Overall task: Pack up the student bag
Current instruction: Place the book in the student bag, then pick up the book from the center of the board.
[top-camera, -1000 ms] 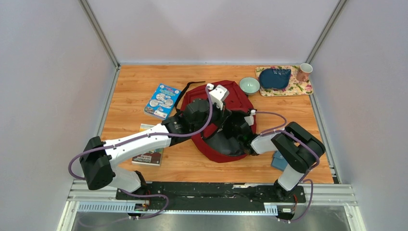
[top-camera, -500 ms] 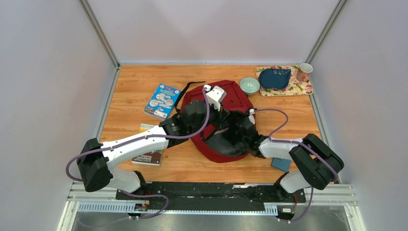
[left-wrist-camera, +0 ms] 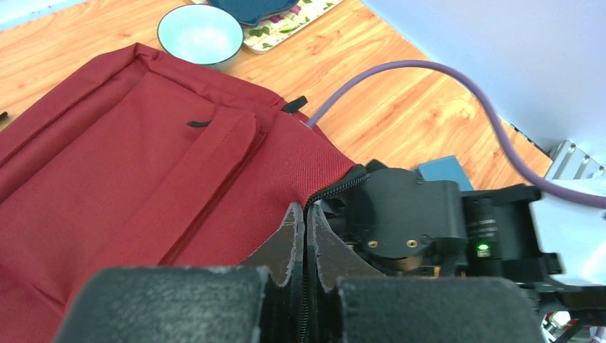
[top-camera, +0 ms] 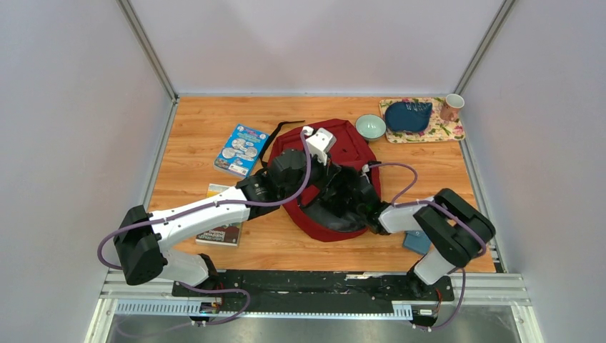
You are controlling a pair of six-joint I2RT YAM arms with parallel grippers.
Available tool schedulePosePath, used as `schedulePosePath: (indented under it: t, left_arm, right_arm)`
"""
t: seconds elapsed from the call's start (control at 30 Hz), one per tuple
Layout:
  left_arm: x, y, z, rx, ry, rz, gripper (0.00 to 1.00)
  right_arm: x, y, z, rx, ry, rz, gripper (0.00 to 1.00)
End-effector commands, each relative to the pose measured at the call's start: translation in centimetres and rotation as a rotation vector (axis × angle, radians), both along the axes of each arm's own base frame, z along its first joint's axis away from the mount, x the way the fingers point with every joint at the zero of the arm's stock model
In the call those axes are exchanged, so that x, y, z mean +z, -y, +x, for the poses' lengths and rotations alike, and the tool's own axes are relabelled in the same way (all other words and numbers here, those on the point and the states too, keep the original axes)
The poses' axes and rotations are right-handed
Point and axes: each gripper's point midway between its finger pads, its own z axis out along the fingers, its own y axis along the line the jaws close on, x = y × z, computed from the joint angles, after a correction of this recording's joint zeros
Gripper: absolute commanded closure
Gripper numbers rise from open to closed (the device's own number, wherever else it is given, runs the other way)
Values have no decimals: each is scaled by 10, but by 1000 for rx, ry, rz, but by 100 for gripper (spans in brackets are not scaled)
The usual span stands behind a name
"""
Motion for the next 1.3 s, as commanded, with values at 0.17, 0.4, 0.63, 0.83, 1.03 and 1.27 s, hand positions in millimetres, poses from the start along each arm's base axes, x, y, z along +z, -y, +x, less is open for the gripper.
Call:
schedulePosePath:
  t: [0.17,0.4,0.63,0.83,1.03,1.27]
  left_arm:
    - [21,0,-10,-30,3,-65,100]
    - [15,-5,-8,-3,-4,-56,100]
    - [12,-10,-3,24,-6,-48,100]
    - [14,-19,5,73,-7,-65,100]
    - [8,-23,8,97,-23,-75,100]
    - [-12,-10,-12,-17,-111,-78,96]
  right_arm:
    - [41,-40,47,-29,177,233,49]
    - [51,-20,27,4,250,144,29]
    - [48,14,-21,134,263,-58,20]
    - [77,45,-41,251,368,-295,14]
    - [83,78,-73,321,399,-407,14]
    - [139,150,-76,-39,539,-413,15]
